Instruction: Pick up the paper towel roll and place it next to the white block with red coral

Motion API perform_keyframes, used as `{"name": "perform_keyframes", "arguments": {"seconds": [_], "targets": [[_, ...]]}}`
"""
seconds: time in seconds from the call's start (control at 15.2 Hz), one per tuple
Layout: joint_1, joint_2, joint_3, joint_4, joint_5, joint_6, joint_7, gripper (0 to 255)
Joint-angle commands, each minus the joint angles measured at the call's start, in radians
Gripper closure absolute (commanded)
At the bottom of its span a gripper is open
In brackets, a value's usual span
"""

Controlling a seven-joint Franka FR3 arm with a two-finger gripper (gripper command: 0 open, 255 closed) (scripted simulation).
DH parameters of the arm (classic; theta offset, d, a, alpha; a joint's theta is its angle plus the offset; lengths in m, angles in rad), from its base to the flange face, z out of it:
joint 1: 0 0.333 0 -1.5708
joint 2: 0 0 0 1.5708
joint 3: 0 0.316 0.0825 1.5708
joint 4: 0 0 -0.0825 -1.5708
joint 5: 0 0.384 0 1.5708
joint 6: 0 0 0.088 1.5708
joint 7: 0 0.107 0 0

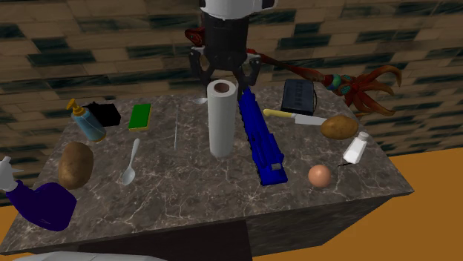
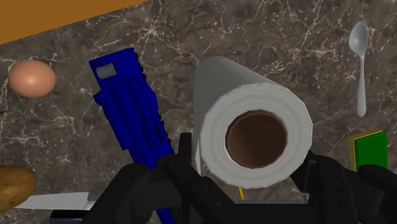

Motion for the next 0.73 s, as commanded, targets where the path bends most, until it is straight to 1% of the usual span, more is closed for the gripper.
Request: {"name": "perform_keyframes", "arguments": {"seconds": [0.0,0.66], "targets": [[0.001,0.001,0.003,0.028,0.002,-0.028,0.000,255],[0.009,0.020,0.013,0.178,0.014,-0.158,-0.001,255]]}}
